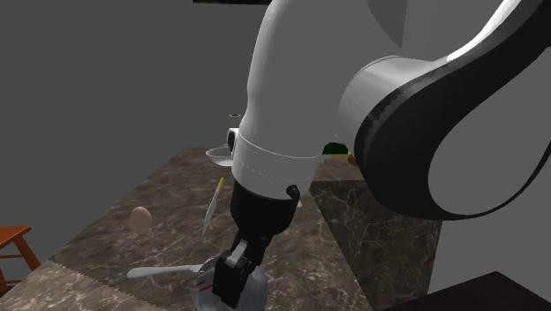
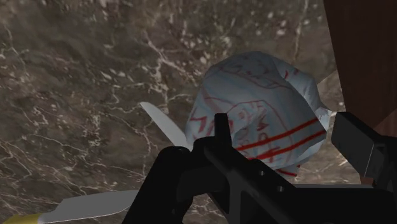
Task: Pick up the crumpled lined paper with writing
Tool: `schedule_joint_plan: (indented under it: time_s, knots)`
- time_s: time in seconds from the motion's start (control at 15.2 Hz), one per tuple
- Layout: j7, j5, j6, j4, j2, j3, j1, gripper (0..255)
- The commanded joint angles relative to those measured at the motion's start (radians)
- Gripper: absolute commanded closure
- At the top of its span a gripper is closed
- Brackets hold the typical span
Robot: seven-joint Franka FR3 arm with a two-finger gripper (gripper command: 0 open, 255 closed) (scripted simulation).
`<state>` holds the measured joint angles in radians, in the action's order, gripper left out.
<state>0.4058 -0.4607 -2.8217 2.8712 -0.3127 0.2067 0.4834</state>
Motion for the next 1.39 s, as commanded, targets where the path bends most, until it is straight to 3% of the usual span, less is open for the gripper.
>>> schedule_joint_plan:
  time_s: [0.0,0.53,1.32]
  knots:
    - [0.002,-0.002,-0.004,0.001,0.003,-0.001,0.001,255]
    - [0.003,-0.003,-0.005,0.002,0.003,-0.001,0.002,255]
    - [-0.071,0.081,0.23,-0.047,-0.183,0.013,-0.052,255]
